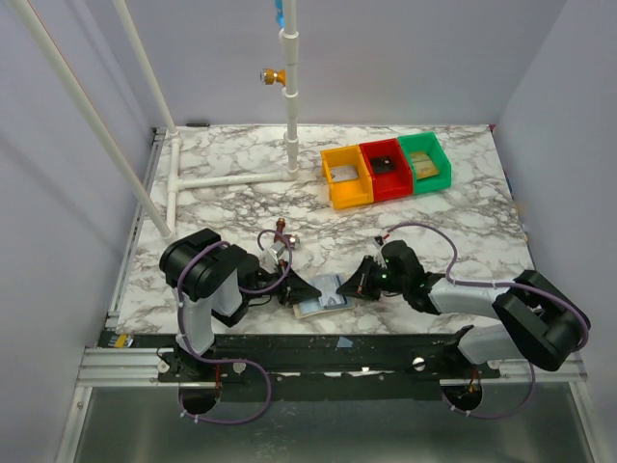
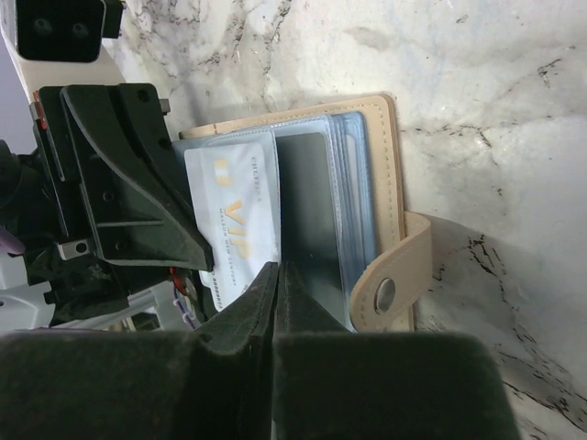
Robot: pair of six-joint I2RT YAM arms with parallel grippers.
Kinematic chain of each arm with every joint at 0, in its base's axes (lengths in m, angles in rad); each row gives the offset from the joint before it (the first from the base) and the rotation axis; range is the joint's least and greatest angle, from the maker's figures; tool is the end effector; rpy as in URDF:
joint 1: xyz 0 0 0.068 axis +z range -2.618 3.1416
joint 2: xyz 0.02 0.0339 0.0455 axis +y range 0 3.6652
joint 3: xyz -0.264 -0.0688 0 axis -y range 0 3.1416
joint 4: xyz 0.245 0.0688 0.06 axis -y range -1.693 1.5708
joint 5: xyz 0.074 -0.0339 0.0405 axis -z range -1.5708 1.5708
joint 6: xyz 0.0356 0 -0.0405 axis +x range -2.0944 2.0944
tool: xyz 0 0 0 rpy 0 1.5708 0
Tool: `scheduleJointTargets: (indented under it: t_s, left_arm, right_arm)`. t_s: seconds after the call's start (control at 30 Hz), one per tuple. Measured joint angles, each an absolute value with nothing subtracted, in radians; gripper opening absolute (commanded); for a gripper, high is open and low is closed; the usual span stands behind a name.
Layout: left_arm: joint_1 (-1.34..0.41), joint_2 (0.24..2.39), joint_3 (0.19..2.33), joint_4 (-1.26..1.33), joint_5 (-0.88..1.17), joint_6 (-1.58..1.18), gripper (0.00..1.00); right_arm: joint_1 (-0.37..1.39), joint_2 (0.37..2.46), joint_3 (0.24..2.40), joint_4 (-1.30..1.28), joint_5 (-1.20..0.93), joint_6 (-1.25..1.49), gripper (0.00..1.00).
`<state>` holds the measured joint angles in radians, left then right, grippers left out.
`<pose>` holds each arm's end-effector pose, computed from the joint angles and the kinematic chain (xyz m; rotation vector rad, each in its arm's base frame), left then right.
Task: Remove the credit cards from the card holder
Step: Remove the credit card from the card holder.
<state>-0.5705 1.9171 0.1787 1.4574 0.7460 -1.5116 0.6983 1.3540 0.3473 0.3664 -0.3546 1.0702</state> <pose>0.1756 -0.1414 0.0825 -0.4379 2.3489 -1.9411 0.1690 0.1580 0.1322 0.2428 2.5146 1.2627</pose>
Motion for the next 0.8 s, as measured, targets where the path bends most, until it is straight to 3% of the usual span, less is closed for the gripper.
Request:
scheduleJointTargets:
  t_s: [0.37, 0.8]
  left_arm:
    - [-0.570, 1.894, 0.178, 1.421, 0.746, -1.477, 0.00]
    - [-0.570, 1.680, 0.203, 1.033, 0.715, -1.304, 0.00]
  right_arm:
    - [0.698, 1.315, 0.349, 0.310, -0.306, 1.043, 0.01]
    - [0.698, 1.271, 0.369, 0.178, -0.185, 0.982, 0.01]
